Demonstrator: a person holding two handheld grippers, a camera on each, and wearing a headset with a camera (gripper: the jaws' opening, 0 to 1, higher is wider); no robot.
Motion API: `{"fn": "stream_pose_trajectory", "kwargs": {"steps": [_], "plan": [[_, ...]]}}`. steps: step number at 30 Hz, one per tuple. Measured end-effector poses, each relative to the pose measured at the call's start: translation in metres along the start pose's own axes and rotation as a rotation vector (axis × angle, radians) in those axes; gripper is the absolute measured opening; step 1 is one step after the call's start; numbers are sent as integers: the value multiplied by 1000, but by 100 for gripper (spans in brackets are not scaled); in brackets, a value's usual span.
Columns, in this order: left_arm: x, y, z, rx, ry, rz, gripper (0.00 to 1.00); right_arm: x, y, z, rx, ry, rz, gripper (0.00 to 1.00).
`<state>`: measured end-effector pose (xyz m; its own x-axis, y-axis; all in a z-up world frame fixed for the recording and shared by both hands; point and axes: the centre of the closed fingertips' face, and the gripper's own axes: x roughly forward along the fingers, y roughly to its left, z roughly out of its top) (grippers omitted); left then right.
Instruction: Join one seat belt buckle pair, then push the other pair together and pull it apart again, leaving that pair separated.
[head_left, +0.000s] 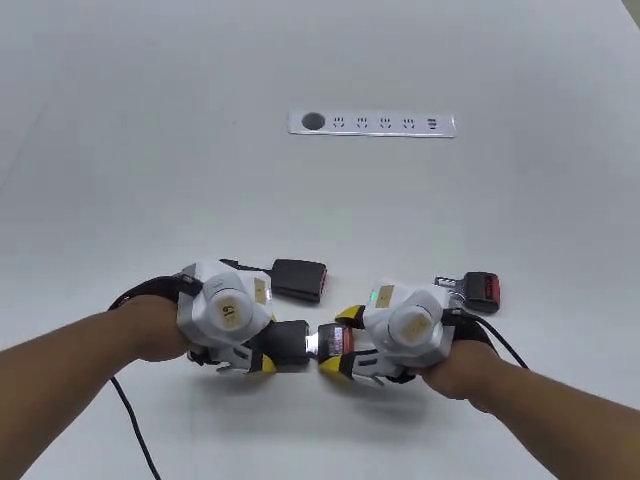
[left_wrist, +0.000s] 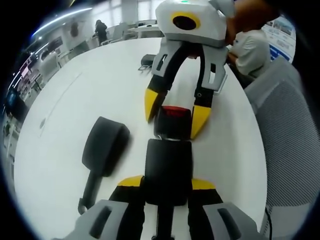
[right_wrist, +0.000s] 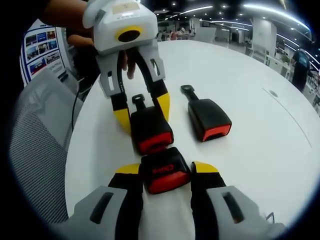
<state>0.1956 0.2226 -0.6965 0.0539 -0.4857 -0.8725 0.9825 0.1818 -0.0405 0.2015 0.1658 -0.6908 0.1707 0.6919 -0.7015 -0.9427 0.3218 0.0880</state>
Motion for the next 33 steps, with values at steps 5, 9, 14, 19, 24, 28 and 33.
{"fn": "stream_pose_trajectory", "kwargs": {"steps": [5, 9, 14, 19, 24, 28, 33], "plan": [[2, -1, -3, 33, 29, -25, 33, 3, 2, 2, -15, 14, 8, 36], [2, 0, -4, 39, 32, -26, 33, 4, 3, 1, -14, 12, 9, 36], [2, 0, -3, 75, 36, -45, 33, 6, 2, 1, -21, 17, 11, 36], [3, 2, -4, 106, 47, -63, 33, 8, 2, 3, -32, 19, 13, 36], [2, 2, -4, 110, 33, -63, 33, 8, 1, 4, -46, 16, 12, 36], [1, 2, -4, 112, 20, -64, 33, 8, 2, 5, -63, 17, 19, 36], [-1, 1, -1, 111, -2, -64, 33, 8, 0, 4, -84, 23, 22, 36]]}}
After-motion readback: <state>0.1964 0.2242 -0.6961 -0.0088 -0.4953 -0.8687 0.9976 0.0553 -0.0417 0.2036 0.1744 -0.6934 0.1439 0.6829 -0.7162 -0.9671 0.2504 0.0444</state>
